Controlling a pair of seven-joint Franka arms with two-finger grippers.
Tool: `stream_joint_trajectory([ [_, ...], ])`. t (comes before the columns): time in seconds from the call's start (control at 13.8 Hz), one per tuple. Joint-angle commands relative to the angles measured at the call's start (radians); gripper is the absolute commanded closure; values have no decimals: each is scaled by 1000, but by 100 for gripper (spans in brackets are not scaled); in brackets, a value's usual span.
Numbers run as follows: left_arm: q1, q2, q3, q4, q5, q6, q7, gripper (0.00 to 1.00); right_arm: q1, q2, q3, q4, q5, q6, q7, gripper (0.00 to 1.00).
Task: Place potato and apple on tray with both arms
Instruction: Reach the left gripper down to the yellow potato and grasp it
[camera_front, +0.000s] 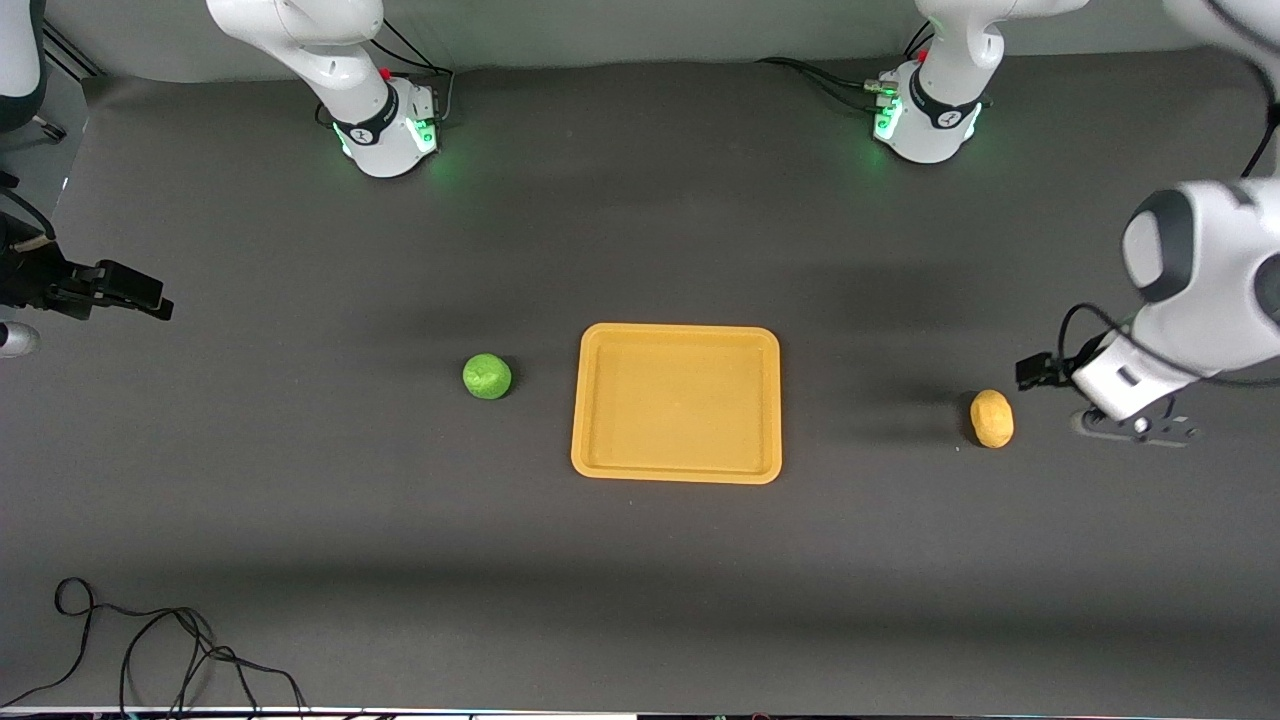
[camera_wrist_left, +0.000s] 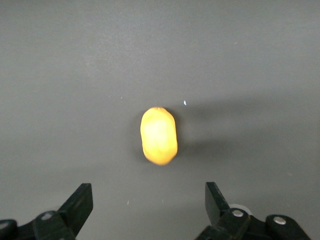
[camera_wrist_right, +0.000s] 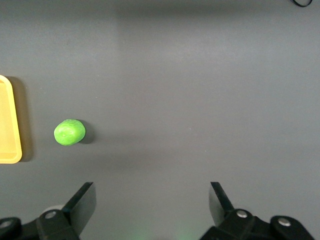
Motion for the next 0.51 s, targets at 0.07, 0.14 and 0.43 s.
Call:
stream_joint_trajectory([
  [0.07,6,169,-1,18,-7,120,17,1,12,-5,-12,4,-11,5,-8,0],
  [0.14,3,212,-1,21,-7,171,14,1,12,-2,-12,4,-10,5,-5,0],
  [0.43,1,282,-1,36,1,205,22,1,14,1,-12,4,-11,5,-5,0],
])
